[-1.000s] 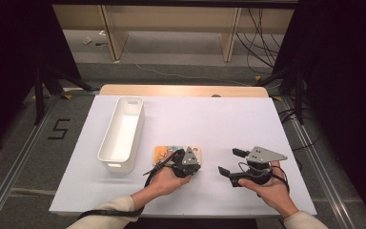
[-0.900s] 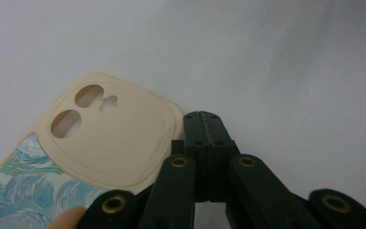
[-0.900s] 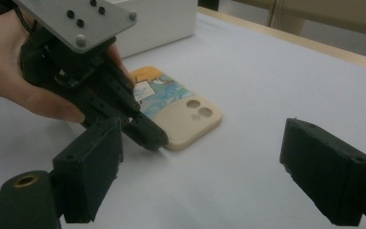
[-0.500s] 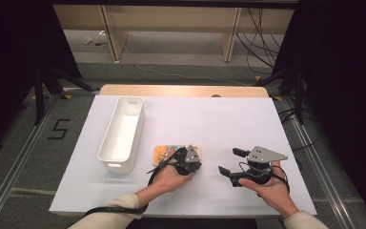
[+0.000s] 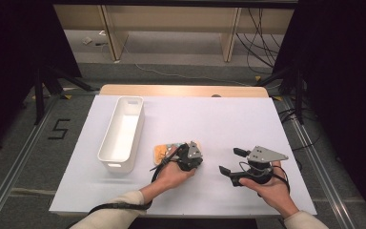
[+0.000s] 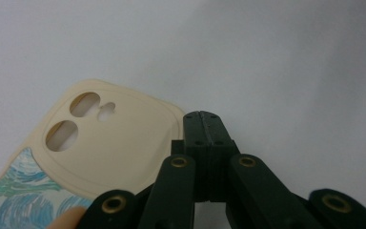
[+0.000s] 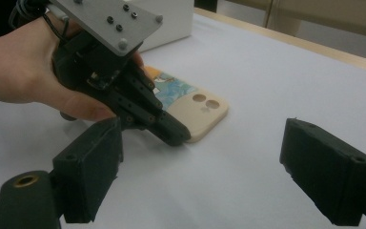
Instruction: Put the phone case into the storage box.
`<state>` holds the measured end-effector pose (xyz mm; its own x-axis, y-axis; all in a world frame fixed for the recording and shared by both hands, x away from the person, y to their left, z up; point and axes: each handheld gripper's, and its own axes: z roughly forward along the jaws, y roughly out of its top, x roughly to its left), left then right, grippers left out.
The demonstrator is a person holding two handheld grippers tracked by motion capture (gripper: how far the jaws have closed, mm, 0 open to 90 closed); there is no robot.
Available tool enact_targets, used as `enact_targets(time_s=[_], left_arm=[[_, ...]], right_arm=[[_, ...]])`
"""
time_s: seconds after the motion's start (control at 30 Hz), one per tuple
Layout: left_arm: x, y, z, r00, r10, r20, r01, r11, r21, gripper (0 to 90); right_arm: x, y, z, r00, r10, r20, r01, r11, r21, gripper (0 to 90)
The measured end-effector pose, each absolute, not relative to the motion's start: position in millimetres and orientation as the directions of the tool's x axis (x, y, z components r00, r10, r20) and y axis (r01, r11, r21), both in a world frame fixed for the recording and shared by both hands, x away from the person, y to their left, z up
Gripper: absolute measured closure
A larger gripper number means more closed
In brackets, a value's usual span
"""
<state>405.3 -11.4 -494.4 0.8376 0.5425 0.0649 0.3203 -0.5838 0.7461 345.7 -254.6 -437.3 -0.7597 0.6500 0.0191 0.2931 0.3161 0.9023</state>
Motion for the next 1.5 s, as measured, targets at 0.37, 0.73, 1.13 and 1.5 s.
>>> enact_targets(time_s=[0.37,0.73,1.13,1.5], left_arm=[[412.6,-16.0,-495.3,0.827,0.558,0.069,0.324,-0.573,0.752,89.9],[412.0,-16.0,-491.4,0.848,0.525,0.068,0.305,-0.589,0.748,82.1],[411.5,-5.1,-463.9,0.87,0.477,0.126,0.237,-0.627,0.742,8.6],[445.8,-2.3,-465.5,0.882,0.456,0.119,0.252,-0.67,0.698,0.0]], right_arm=[[345.7,-254.6,-437.3,-0.759,0.651,0.017,0.292,0.317,0.902,15.5],[345.5,-256.4,-435.8,-0.753,0.658,0.017,0.291,0.309,0.905,15.4],[346.1,-258.0,-435.3,-0.743,0.669,0.014,0.291,0.304,0.907,15.3],[346.8,-256.2,-436.6,-0.742,0.67,0.015,0.296,0.308,0.904,15.3]])
